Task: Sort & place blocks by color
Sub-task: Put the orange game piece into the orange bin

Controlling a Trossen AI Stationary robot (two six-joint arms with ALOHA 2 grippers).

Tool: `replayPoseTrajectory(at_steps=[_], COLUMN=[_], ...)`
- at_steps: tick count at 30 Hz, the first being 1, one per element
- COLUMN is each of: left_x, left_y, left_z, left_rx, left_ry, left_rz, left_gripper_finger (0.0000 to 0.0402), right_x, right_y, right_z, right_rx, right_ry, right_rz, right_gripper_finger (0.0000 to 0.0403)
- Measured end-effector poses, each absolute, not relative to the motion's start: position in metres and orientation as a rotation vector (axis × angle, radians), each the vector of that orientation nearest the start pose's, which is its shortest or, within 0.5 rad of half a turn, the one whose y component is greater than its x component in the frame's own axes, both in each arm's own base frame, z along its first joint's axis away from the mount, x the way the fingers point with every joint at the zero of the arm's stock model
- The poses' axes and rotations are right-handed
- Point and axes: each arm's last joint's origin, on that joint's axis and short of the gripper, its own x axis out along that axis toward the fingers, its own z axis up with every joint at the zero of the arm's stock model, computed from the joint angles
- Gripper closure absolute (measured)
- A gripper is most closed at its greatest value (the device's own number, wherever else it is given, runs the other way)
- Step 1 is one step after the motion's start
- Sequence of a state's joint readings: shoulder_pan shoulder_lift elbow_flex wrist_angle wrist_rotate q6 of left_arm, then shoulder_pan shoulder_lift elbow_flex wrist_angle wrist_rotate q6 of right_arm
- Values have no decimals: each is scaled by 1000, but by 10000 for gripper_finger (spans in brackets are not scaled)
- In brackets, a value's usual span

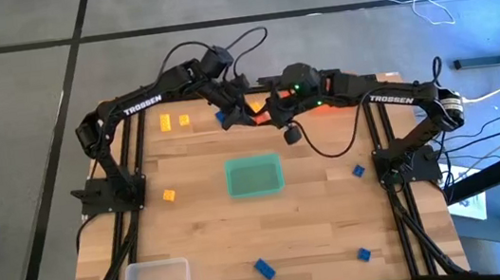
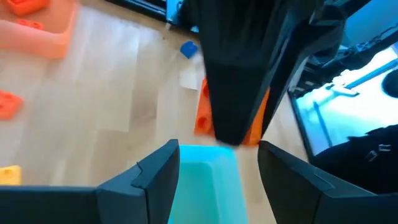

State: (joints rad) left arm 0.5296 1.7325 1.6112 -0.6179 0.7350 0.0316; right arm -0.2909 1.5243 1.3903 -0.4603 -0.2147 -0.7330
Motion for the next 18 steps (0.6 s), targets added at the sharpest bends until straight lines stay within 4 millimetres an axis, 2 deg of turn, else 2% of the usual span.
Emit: replayPoseTrajectory(at_steps=[5, 10, 18], left_x=[332, 325, 325], left_y=[185, 191, 188], left_z=[332, 325, 322], left_rx=[-347, -272, -228], left_ry=[623, 720, 768], left_rz=[-83, 56, 82], left_gripper_finger=[196, 196, 195], right_x=[320, 312, 278], right_y=[-95, -107, -149], right_z=[349, 356, 343], right_rx=[-552, -432, -84], right_ry=[673, 742, 951], right_rz=[17, -134, -485], right_gripper_finger=[303, 304, 304])
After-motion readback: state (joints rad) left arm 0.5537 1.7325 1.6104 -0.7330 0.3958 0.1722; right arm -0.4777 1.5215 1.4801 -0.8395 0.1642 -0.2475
